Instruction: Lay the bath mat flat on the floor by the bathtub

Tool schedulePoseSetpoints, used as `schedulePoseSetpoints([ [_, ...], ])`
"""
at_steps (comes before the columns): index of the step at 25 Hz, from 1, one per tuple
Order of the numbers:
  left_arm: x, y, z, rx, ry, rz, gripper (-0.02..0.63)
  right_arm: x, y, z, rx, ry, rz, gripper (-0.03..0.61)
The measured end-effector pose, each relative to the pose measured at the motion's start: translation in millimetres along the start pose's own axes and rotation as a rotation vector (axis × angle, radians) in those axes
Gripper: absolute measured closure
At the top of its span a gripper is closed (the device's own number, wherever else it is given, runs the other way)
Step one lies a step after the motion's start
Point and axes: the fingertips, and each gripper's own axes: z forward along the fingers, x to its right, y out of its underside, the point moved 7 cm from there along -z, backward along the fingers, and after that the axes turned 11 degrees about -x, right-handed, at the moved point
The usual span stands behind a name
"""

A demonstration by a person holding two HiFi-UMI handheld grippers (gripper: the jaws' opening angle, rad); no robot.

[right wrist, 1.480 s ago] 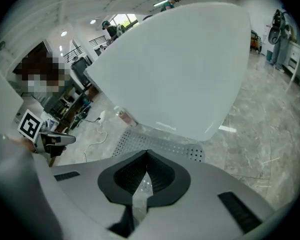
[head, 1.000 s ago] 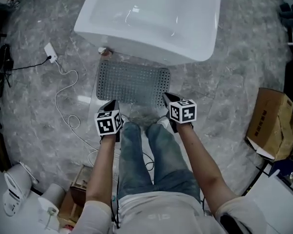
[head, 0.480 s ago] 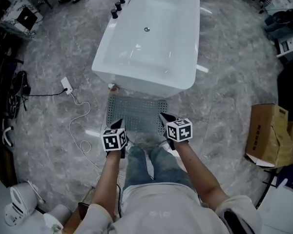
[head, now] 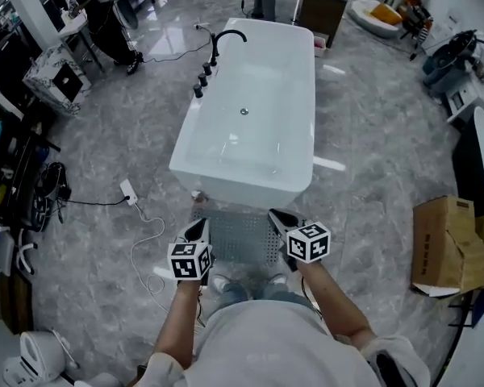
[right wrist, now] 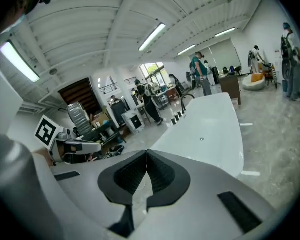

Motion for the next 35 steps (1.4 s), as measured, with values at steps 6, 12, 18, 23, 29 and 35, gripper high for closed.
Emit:
schedulePoseSetpoints([
  [6, 30, -34, -64, 0.202, 0.063, 0.054, 0.598, -30, -39, -62, 0.106, -0.022, -0.115, 0.551],
  [12, 48, -51, -111, 0.385, 0.073, 0.111, 0.598, -58, -58, -109, 0.269, -0.053, -0.191, 0.551],
  [18, 55, -71, -140, 0.496, 0.078, 0.164, 0.597, -71, -78, -134, 0.383, -0.033, -0.265, 0.551],
  [23, 56, -75, -151, 0.53, 0.068, 0.179, 0.598, -68, -84, -144, 0.413, -0.005, -0.29, 0.551],
  [29, 53, -75, -146, 0.53, 0.054, 0.172, 0.597, -67, -81, -149, 0.442, 0.011, -0.309, 0.551],
  [35, 61, -84, -139, 0.529, 0.066, 0.185, 0.597, -62, -74, -142, 0.415, 0.013, -0.283, 0.551],
])
